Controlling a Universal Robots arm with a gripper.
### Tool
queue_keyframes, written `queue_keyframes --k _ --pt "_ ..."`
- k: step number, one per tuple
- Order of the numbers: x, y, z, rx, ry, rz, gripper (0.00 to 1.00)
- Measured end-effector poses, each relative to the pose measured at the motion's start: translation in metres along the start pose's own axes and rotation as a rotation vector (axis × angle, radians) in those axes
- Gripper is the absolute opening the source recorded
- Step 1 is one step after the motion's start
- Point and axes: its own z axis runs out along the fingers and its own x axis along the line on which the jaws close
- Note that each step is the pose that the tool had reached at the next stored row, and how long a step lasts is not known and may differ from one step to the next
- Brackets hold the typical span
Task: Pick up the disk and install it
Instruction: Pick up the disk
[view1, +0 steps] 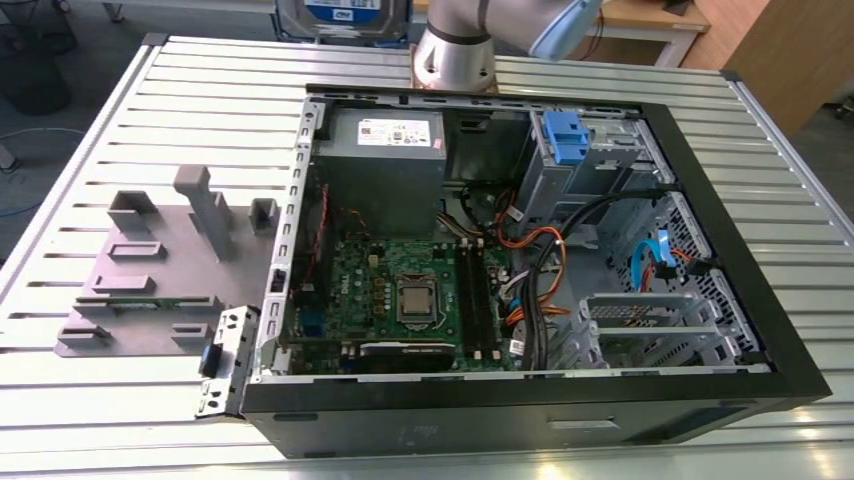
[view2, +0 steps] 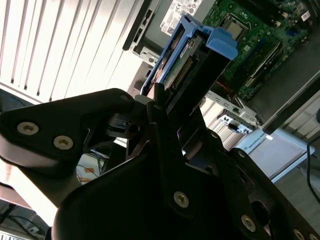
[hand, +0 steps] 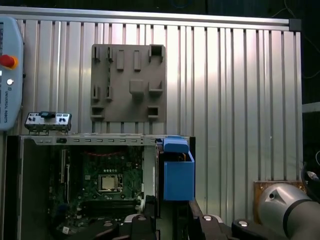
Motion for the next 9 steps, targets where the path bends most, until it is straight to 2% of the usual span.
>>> queue_keyframes --k 9 --pt "-0.0002 -0.0409 0.0025 -0.0017 0.0 0.0 0.35"
